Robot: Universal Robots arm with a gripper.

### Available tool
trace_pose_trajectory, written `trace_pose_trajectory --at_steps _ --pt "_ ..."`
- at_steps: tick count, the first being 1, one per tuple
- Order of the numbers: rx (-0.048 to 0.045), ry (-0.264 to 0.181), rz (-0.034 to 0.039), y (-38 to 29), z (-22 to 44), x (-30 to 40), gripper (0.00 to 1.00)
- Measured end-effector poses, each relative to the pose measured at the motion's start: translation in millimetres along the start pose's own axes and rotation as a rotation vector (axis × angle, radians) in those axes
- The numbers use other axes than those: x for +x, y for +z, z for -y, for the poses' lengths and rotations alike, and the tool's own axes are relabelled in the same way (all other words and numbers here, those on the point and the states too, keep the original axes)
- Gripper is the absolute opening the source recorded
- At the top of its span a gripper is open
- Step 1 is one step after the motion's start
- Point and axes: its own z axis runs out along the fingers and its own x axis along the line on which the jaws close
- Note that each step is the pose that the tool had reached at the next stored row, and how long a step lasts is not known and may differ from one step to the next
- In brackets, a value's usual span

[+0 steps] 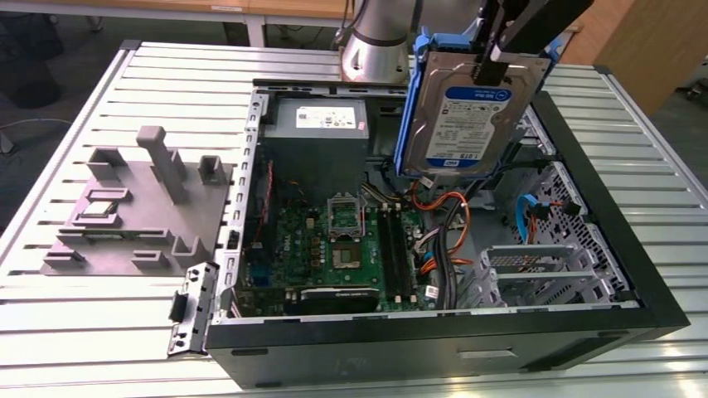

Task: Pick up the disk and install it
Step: 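Pick up the disk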

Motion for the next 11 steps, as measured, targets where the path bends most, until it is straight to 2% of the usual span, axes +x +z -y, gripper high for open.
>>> trace_pose_trajectory --at_steps 5,11 --pt "0.0 0.0 -0.0006 0.0 0.0 0.3 0.35" --pt "0.0003 0.0 -0.0074 0.0 0.2 2.8 0.35"
